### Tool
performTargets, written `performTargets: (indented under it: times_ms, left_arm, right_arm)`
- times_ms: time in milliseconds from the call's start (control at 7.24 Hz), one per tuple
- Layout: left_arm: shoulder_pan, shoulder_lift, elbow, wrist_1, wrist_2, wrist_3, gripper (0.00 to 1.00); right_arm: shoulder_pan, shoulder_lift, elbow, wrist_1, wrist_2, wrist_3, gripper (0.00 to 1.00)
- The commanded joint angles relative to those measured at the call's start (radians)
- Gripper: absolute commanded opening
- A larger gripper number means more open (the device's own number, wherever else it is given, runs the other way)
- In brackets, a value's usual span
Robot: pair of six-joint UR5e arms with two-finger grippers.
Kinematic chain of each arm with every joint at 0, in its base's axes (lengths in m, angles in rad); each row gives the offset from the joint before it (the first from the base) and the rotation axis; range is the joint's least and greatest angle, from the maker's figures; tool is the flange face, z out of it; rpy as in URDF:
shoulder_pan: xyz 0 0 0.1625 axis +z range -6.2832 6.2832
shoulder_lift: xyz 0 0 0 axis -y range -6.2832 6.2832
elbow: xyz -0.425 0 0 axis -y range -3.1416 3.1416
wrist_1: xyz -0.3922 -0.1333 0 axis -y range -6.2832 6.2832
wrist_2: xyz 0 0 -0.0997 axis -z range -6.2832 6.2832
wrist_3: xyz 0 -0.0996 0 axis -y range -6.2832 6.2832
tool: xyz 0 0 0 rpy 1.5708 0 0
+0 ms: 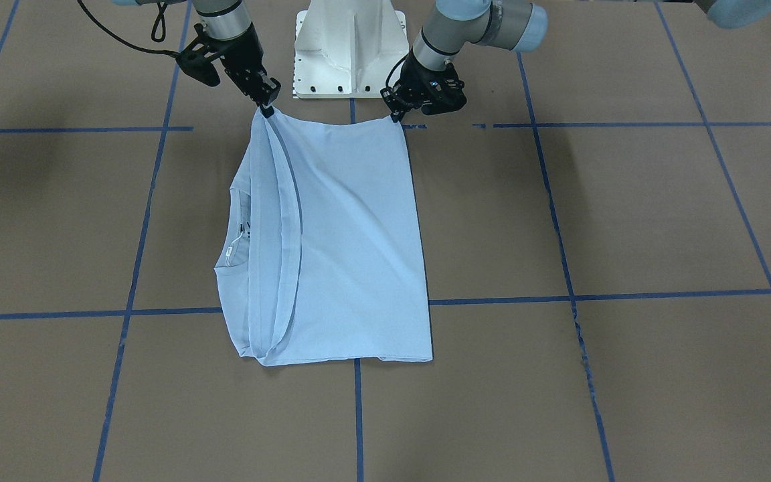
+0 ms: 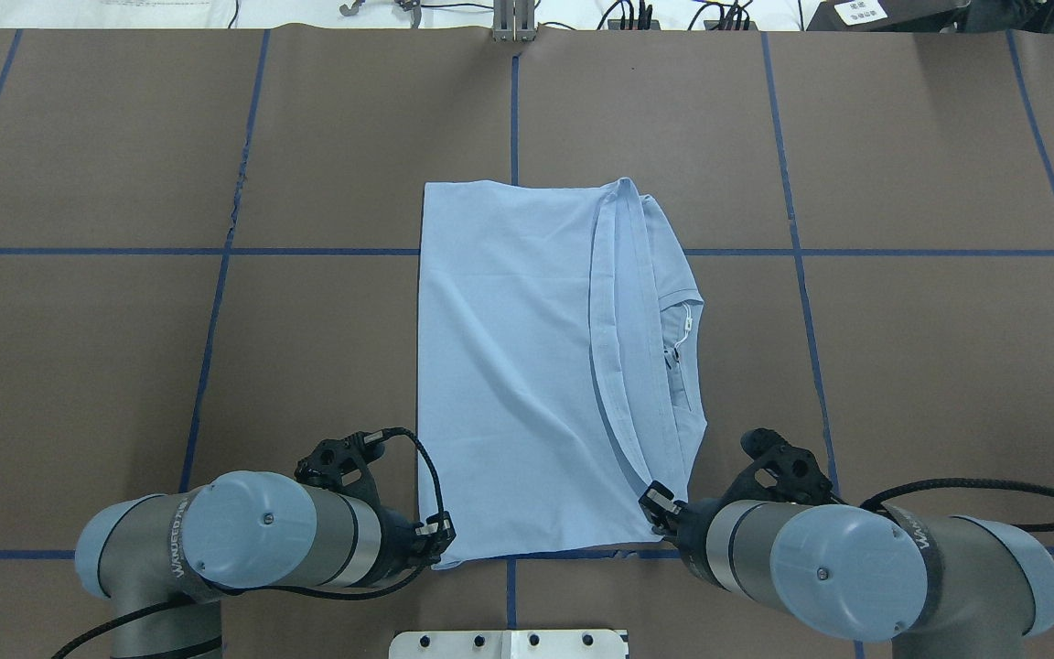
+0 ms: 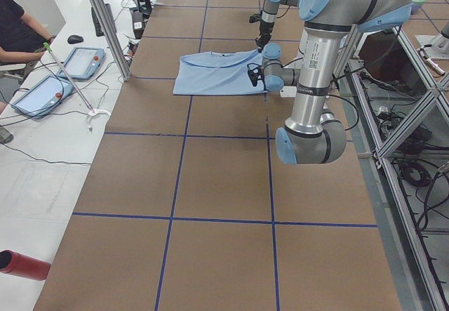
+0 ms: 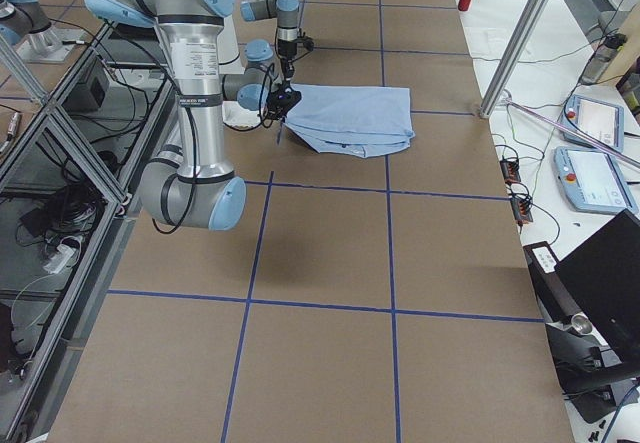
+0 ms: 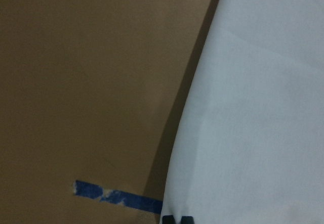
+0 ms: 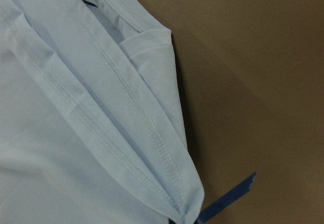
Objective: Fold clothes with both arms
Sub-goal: 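Lift the near edge with both grippers and fold it away from the robot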
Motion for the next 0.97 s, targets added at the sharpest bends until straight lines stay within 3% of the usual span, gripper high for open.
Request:
performTargets:
  times_ms: [0,276,414,552,691,829]
  left_arm:
    - [-0.013,0.017,-0.124,0.012,-0.006,0.002,0.00]
    - [-0.036,0.022,-0.277,0.111,-0.049,0.000,0.00]
    - [-0.115,0.002,-0.274,0.112,-0.052,0.003,0.00]
    - [-0.242,-0.043,-0.240,0.113,-0.080,0.018,0.00]
    - [-0.331,-0.115,-0.117,0.099,-0.103,0.023,0.00]
    - [-0.403,-0.168,-0.046,0.101,-0.127,0.081,0.00]
  right_arm:
    - [0.003,-0.011,0.034,-0.002,0.002,0.001,0.00]
    - [0.013,-0.091,0.144,-0.002,0.008,0.001,0.00]
    - [0.088,-0.076,0.166,-0.017,0.040,-0.002,0.00]
    - [0.211,-0.009,0.143,-0.047,0.167,-0.008,0.00]
    - [0.349,0.110,0.038,-0.090,0.286,-0.020,0.00]
    - [0.439,0.225,-0.078,-0.116,0.348,-0.043,0.00]
